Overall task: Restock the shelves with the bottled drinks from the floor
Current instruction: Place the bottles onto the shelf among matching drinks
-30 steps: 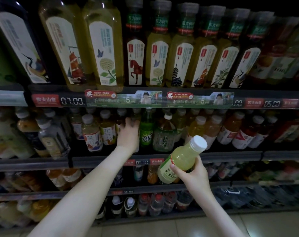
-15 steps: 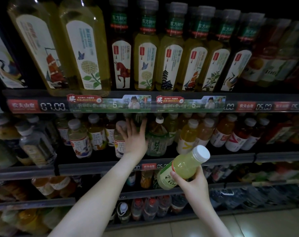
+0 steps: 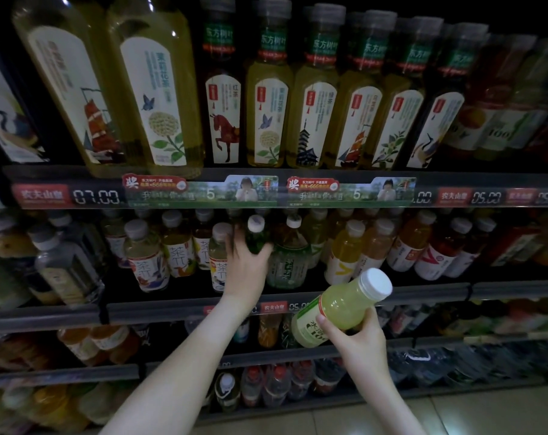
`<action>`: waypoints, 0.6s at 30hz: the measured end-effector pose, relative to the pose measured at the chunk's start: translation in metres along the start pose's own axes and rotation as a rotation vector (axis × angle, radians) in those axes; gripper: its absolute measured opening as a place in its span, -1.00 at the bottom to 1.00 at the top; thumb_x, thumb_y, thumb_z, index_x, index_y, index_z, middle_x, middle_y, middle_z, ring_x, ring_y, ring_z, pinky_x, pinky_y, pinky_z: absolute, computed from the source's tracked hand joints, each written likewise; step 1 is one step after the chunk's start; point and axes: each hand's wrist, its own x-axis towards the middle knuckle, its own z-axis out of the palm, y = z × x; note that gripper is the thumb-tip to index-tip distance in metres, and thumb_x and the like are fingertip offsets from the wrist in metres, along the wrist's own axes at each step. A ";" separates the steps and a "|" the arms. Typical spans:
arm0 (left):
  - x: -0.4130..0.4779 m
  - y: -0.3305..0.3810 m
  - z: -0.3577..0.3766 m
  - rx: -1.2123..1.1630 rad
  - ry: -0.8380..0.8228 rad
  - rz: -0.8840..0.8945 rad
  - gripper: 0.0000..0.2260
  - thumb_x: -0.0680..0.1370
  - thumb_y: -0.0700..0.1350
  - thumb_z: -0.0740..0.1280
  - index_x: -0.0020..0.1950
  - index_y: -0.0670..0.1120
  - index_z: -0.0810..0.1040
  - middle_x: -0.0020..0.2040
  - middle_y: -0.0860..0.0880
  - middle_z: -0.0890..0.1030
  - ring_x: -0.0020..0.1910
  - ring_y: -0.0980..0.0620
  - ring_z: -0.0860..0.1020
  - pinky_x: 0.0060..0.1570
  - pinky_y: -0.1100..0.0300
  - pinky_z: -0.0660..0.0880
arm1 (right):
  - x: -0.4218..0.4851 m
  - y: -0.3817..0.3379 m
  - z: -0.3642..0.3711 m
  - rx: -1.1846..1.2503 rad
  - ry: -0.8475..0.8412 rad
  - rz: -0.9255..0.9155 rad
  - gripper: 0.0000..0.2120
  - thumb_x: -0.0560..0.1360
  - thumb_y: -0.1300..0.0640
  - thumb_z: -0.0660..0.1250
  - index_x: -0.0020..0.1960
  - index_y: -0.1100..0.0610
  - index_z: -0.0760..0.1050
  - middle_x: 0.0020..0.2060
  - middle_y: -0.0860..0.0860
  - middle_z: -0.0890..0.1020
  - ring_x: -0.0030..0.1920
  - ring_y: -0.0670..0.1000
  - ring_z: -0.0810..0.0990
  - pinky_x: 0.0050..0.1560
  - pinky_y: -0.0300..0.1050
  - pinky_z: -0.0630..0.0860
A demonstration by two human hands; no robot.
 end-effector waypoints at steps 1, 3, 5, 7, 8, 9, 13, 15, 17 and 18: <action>-0.008 0.002 -0.002 -0.072 -0.016 -0.003 -0.67 0.38 -0.31 0.49 0.01 -0.14 0.41 0.14 -0.44 0.39 0.01 -0.48 0.46 -0.07 -0.29 0.55 | 0.000 0.000 0.001 0.001 0.003 -0.003 -0.53 0.32 0.18 0.57 0.10 -0.08 0.43 -0.02 -0.13 0.61 -0.01 -0.20 0.58 -0.05 -0.28 0.46; -0.021 0.004 -0.006 -0.158 -0.022 0.004 -0.74 0.38 -0.35 0.49 -0.09 -0.20 0.43 0.15 -0.48 0.42 -0.12 -0.45 0.52 -0.24 -0.17 0.59 | 0.001 0.000 0.003 0.004 0.008 -0.007 -0.51 0.32 0.18 0.57 0.14 -0.04 0.44 0.00 -0.13 0.61 0.01 -0.18 0.58 0.01 -0.23 0.47; -0.030 0.004 -0.008 -0.210 0.012 0.030 -0.76 0.37 -0.35 0.50 -0.13 -0.22 0.45 0.14 -0.47 0.45 -0.15 -0.38 0.57 -0.23 -0.08 0.61 | 0.000 0.000 0.005 0.006 0.007 -0.005 -0.48 0.32 0.17 0.57 0.19 0.00 0.43 0.01 -0.13 0.60 0.03 -0.18 0.57 0.06 -0.17 0.47; -0.034 0.000 -0.010 -0.300 0.055 0.051 -0.72 0.37 -0.33 0.51 -0.12 -0.22 0.42 0.13 -0.43 0.49 -0.12 -0.31 0.61 -0.18 0.10 0.59 | -0.001 0.000 0.007 0.005 0.006 -0.007 -0.47 0.32 0.17 0.57 0.20 0.01 0.43 0.01 -0.13 0.60 0.02 -0.20 0.57 0.06 -0.18 0.47; -0.035 -0.002 -0.012 -0.369 0.054 0.040 -0.69 0.37 -0.32 0.52 -0.12 -0.20 0.39 0.13 -0.41 0.50 -0.10 -0.26 0.62 -0.17 0.21 0.55 | -0.001 0.001 0.008 0.003 0.004 -0.009 -0.47 0.31 0.16 0.57 0.19 0.00 0.43 0.00 -0.14 0.60 0.01 -0.21 0.57 0.04 -0.21 0.47; -0.036 -0.003 -0.018 -0.430 0.036 0.007 -0.66 0.37 -0.31 0.52 -0.11 -0.18 0.35 0.12 -0.39 0.52 -0.10 -0.19 0.62 -0.18 0.29 0.51 | -0.003 0.002 0.008 -0.004 0.000 -0.007 -0.47 0.31 0.16 0.58 0.19 -0.01 0.43 0.00 -0.15 0.60 0.01 -0.21 0.57 0.02 -0.23 0.47; -0.034 -0.001 -0.028 -0.591 -0.027 -0.312 -0.47 0.47 -0.18 0.46 0.30 -0.26 0.26 0.25 -0.23 0.47 0.10 -0.01 0.50 0.01 0.30 0.45 | -0.006 0.009 0.013 -0.025 -0.017 -0.002 -0.49 0.30 0.18 0.58 0.14 -0.04 0.44 -0.01 -0.12 0.62 -0.01 -0.21 0.59 0.03 -0.21 0.50; -0.029 -0.002 -0.030 -0.620 -0.107 -0.363 -0.42 0.51 -0.10 0.43 0.43 -0.17 0.23 0.26 -0.09 0.48 0.20 -0.01 0.47 0.14 0.18 0.44 | -0.009 0.013 0.016 -0.040 -0.031 -0.011 -0.50 0.30 0.19 0.59 0.10 -0.07 0.44 -0.02 -0.12 0.62 -0.03 -0.24 0.59 -0.01 -0.27 0.49; -0.029 -0.005 -0.036 -0.588 -0.139 -0.334 -0.47 0.51 -0.06 0.42 0.41 -0.13 0.34 0.26 -0.10 0.52 0.24 -0.06 0.48 0.17 0.15 0.42 | -0.012 0.017 0.019 -0.065 -0.051 -0.002 -0.51 0.29 0.19 0.59 0.09 -0.09 0.43 -0.01 -0.14 0.61 -0.02 -0.23 0.58 -0.04 -0.32 0.46; -0.032 -0.005 -0.040 -0.589 -0.139 -0.325 -0.49 0.50 -0.05 0.43 0.39 -0.13 0.38 0.25 -0.10 0.54 0.23 -0.07 0.49 0.15 0.19 0.41 | -0.014 0.020 0.020 -0.075 -0.058 0.002 -0.50 0.29 0.19 0.59 0.09 -0.08 0.43 -0.01 -0.14 0.61 0.00 -0.22 0.58 -0.04 -0.32 0.46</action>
